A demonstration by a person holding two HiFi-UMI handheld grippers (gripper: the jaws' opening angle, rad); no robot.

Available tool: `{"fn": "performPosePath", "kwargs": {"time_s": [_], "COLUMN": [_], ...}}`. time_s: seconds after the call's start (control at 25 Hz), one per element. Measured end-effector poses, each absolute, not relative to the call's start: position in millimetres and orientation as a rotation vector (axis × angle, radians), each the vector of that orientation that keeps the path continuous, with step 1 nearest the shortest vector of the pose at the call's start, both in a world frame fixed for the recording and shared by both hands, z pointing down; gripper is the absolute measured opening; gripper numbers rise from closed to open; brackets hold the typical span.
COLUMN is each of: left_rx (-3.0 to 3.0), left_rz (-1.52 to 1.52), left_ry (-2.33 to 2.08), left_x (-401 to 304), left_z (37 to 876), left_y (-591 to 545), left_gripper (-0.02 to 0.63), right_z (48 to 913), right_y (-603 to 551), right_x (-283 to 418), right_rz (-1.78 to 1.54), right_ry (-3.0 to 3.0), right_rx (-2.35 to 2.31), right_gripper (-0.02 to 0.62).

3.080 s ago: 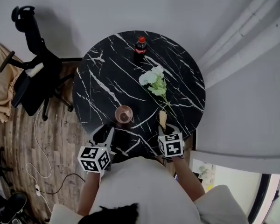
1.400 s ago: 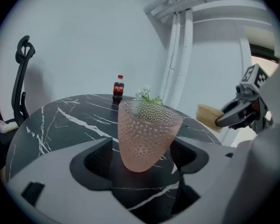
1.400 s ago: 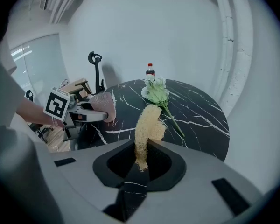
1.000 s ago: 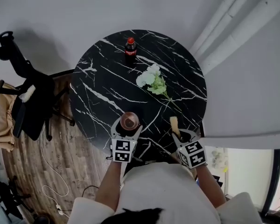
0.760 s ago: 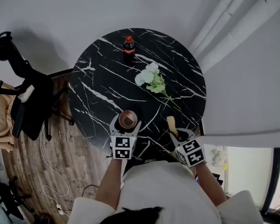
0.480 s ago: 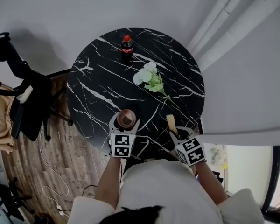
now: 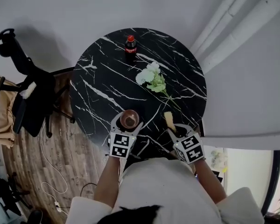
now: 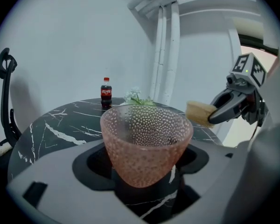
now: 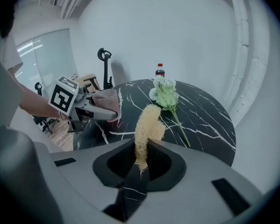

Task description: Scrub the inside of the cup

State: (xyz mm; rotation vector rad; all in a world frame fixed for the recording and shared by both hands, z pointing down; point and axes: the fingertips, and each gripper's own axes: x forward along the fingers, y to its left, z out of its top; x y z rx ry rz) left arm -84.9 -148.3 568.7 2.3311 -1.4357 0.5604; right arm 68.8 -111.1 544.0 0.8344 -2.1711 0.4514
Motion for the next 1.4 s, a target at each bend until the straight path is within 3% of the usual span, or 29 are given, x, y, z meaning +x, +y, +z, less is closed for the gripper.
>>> {"fn": "performPosePath", "kwargs": {"time_s": [0.44,0.84,1.2,1.4], "left_rx": [2.514,2.647,2.641,2.599], "left_rz": [0.62,0.863,1.054,1.079], "left_ry": [-1.251,-0.913,-0.564,-0.345], "left_x": [-57,-26,-6,9], "left_z": [522,496,499,495], "left_y": [-144,-130,-108,-89], "left_gripper": [0.374,0.374,0.374,0.373], "right_z": [501,431,428,431], "right_y": [-144,-143,-119,-101], "right_x": [60,22,20,21], "right_rz": [0.246,-0.506,-1.168,-1.38], "right_ry": [-2.316,-2.266,-1.818,-1.64], "right_rx": [0.787,0.336,-0.144,-0.367], "right_gripper": [0.064,0.064,0.064,0.063]}}
